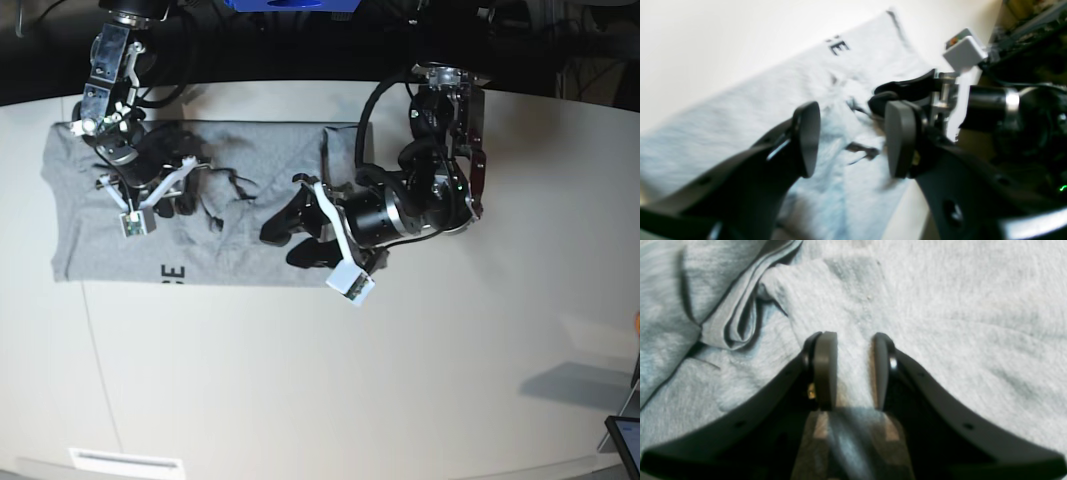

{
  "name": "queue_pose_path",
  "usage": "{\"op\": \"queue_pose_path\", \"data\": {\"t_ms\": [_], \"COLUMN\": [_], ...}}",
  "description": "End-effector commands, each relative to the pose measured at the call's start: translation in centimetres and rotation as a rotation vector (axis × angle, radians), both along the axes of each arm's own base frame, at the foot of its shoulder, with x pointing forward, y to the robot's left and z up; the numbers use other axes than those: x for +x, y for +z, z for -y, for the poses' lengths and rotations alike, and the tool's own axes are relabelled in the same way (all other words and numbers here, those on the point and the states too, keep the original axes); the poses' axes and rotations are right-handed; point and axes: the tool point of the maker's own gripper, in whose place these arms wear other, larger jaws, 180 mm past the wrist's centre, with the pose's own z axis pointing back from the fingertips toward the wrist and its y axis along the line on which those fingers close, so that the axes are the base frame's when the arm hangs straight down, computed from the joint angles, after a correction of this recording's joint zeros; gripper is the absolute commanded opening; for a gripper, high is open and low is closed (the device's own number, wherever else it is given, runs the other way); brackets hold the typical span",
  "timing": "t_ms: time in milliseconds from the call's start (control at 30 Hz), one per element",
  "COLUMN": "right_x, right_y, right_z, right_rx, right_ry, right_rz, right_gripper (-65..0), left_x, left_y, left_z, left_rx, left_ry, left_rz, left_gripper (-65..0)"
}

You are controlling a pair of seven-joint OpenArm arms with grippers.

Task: Fold the T-shirt properly
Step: 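Fold the held shirt end with the left gripper toward the right gripper, then release the shirt and lift the left gripper away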

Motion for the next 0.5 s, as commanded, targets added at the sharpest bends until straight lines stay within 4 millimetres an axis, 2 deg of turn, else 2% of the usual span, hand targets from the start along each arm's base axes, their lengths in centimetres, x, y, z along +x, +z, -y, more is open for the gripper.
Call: {"op": "queue_pose_path", "data": {"t_ms": [0, 233, 333, 467], "right_x": [-1.1, -1.0, -0.4, 0.3], "right_y": [-1.1, -0.9, 0.5, 2.5], "right_z": [0.8, 0.8, 1.1, 1.3], "right_rx": [-0.049, -0.051, -0.067, -0.089], "right_ry": [-0.001, -0.001, -0.002, -0.003], "right_rz": [-0.071, -0.065, -0.024, 0.030], "right_gripper": [-46.4, -46.4, -46.4, -46.4], "left_x": [1.0, 2.9, 3.6, 4.0], "left_y": [2.1, 1.9, 0.9, -0.2], "left_z": [-0.6, -5.7, -8.5, -12.1], "left_rx": [-0.020, 0.011, 0.087, 0.271], "left_ry": [0.023, 0.191, 0.277, 0.321], "left_rz": [0.073, 0.067, 0.035, 0.066], "left_gripper": [-34.1, -34.1, -34.1, -34.1]}}
